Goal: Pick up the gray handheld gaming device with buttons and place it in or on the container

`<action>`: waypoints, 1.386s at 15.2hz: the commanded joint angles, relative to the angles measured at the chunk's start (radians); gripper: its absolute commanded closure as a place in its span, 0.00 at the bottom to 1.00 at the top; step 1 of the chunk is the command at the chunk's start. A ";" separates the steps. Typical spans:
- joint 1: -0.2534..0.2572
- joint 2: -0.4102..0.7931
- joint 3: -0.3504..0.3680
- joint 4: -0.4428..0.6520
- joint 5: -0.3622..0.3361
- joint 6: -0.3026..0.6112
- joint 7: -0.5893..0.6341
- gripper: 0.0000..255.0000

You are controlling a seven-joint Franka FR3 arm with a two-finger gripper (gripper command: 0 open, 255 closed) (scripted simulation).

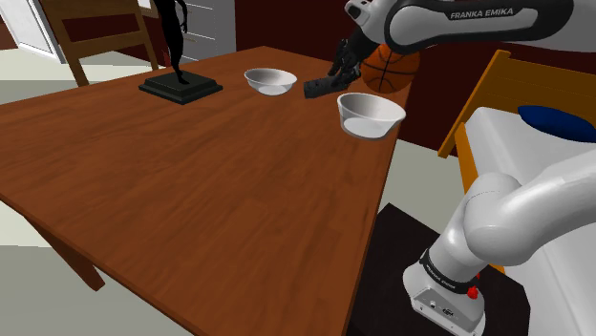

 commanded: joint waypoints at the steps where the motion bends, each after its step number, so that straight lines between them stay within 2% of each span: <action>1: 0.002 0.000 0.000 0.026 0.003 -0.025 -0.003 1.00; 21: 0.019 0.047 0.013 0.335 0.031 -0.286 -0.025 1.00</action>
